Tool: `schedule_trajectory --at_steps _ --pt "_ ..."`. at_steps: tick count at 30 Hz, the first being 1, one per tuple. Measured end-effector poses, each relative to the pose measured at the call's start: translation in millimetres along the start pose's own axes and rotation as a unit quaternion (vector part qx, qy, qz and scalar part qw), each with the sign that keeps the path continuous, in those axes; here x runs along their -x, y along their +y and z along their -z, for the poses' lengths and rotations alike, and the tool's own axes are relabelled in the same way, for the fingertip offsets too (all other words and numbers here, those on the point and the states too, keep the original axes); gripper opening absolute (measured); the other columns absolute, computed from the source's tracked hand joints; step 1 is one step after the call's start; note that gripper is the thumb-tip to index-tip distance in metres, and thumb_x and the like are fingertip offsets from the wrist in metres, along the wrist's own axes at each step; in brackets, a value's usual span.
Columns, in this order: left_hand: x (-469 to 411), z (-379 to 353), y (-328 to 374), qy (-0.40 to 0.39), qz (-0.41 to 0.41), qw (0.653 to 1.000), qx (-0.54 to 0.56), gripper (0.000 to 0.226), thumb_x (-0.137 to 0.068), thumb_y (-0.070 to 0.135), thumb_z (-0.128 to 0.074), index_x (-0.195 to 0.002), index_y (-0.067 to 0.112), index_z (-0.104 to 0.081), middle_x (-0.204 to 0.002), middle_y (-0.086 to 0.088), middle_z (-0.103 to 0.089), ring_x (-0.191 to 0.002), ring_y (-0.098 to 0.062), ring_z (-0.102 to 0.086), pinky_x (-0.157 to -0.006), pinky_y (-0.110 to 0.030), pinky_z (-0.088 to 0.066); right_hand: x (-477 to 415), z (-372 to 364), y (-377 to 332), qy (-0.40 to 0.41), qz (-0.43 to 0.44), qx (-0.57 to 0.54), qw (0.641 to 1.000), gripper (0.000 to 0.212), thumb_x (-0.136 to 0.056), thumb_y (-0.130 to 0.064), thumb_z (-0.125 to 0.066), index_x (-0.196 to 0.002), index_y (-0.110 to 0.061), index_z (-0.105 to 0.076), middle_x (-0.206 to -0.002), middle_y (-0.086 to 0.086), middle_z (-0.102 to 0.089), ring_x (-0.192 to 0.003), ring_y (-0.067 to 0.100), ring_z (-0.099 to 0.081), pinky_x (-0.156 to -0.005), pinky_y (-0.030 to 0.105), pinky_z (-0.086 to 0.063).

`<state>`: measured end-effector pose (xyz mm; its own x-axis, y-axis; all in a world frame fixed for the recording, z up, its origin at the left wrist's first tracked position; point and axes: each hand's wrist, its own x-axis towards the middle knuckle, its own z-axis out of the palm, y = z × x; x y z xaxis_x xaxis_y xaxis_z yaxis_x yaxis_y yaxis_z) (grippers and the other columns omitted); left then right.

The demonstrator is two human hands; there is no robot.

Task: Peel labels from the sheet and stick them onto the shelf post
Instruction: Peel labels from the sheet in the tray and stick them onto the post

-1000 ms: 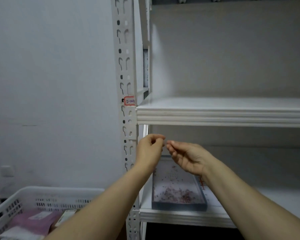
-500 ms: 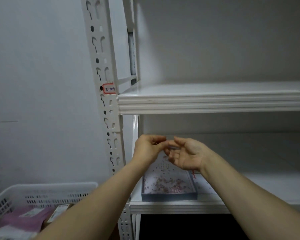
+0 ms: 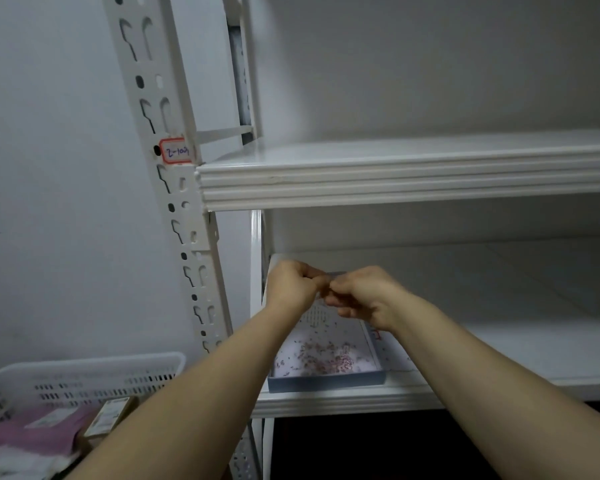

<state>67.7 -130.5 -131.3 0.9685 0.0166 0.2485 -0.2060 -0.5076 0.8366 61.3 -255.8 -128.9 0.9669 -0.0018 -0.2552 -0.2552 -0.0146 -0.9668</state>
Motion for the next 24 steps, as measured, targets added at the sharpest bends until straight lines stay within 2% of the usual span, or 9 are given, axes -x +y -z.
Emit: schedule_trajectory --at_steps 2,5,8,10,14,16,19,22,24 --pt "-2.2 -2.1 -0.9 0.001 0.025 1.0 -0.01 0.01 -0.08 0.014 -0.072 -0.085 0.006 -0.075 -0.073 0.0 -0.065 -0.06 -0.006 -0.055 -0.05 -0.013 -0.042 -4.0 1.3 3.3 0.034 0.046 0.036 0.998 0.011 -0.084 0.01 -0.057 -0.089 0.007 -0.067 -0.068 0.013 -0.065 -0.04 0.005 -0.052 -0.034 0.016 -0.037" --pt "-4.9 -3.4 -6.5 -0.009 0.063 0.998 -0.021 0.017 -0.076 0.018 -0.077 -0.084 0.003 -0.074 -0.079 -0.003 -0.068 -0.073 -0.015 -0.061 -0.061 -0.023 -0.048 -9.6 3.7 5.5 0.053 0.089 0.112 0.988 0.016 -0.075 0.014 -0.059 -0.081 0.003 -0.069 -0.057 0.011 -0.06 -0.033 0.007 -0.039 -0.032 0.014 -0.027" --pt "-6.2 -8.9 -14.8 -0.033 0.056 0.997 -0.051 0.02 -0.082 0.021 -0.072 -0.081 0.0 -0.072 -0.092 -0.007 -0.071 -0.077 -0.017 -0.063 -0.066 -0.026 -0.049 -18.8 6.3 6.5 0.072 0.124 0.236 0.961 0.016 -0.073 0.007 -0.063 -0.08 -0.005 -0.071 -0.052 0.006 -0.058 -0.039 0.014 -0.042 -0.037 0.019 -0.033" --pt "-6.2 -13.2 -18.1 -0.051 0.057 0.992 -0.102 0.021 -0.09 0.023 -0.062 -0.081 0.005 -0.068 -0.086 -0.011 -0.068 -0.072 -0.019 -0.059 -0.066 -0.026 -0.046 -24.1 5.8 5.7 0.072 0.139 0.295 0.943 0.012 -0.078 0.0 -0.061 -0.079 -0.005 -0.071 -0.058 0.007 -0.063 -0.046 0.018 -0.048 -0.042 0.023 -0.038" --pt "-9.3 -21.7 -22.5 -0.103 0.066 0.976 -0.18 0.023 -0.096 0.02 -0.047 -0.082 0.008 -0.061 -0.073 -0.007 -0.056 -0.068 -0.02 -0.051 -0.063 -0.026 -0.04 -31.8 0.8 6.6 0.086 0.153 0.405 0.897 0.035 -0.087 -0.012 -0.054 -0.053 -0.011 -0.048 -0.053 0.004 -0.047 -0.047 0.015 -0.041 -0.049 0.024 -0.035" --pt "-9.6 -24.1 -24.3 -0.103 0.068 0.97 -0.208 0.026 -0.094 0.018 -0.044 -0.075 0.005 -0.058 -0.063 -0.003 -0.049 -0.063 -0.019 -0.047 -0.056 -0.026 -0.036 -36.3 0.3 8.6 0.07 0.146 0.425 0.891 0.029 -0.088 -0.01 -0.052 -0.059 -0.007 -0.058 -0.059 0.01 -0.057 -0.05 0.017 -0.047 -0.054 0.027 -0.044" --pt "-10.0 -25.0 -28.8 -0.079 0.064 0.969 -0.225 0.041 -0.095 0.022 -0.045 -0.057 0.007 -0.044 -0.057 -0.003 -0.043 -0.053 -0.017 -0.04 -0.049 -0.026 -0.031 -36.8 1.4 10.7 0.045 0.154 0.462 0.872 0.017 -0.086 -0.005 -0.057 -0.091 -0.006 -0.074 -0.086 0.012 -0.072 -0.064 0.018 -0.058 -0.067 0.029 -0.051" --pt "-11.2 -24.0 -32.2 -0.096 0.06 0.964 -0.24 0.039 -0.096 0.033 -0.049 -0.075 0.004 -0.063 -0.069 -0.007 -0.057 -0.062 -0.02 -0.051 -0.061 -0.028 -0.043 -36.0 3.2 10.4 0.053 0.164 0.503 0.847 0.008 -0.084 -0.021 -0.069 -0.082 -0.014 -0.073 -0.082 0.004 -0.073 -0.063 0.012 -0.058 -0.071 0.026 -0.052" --pt "-12.3 -22.5 -35.3 -0.101 0.071 0.96 -0.251 0.035 -0.095 0.032 -0.053 -0.074 0.005 -0.062 -0.067 -0.006 -0.055 -0.059 -0.018 -0.049 -0.057 -0.027 -0.041 -38.0 3.9 10.1 0.06 0.15 0.517 0.841 0.01 -0.082 -0.03 -0.072 -0.077 -0.021 -0.071 -0.082 -0.001 -0.072 -0.074 0.012 -0.064 -0.076 0.029 -0.055"
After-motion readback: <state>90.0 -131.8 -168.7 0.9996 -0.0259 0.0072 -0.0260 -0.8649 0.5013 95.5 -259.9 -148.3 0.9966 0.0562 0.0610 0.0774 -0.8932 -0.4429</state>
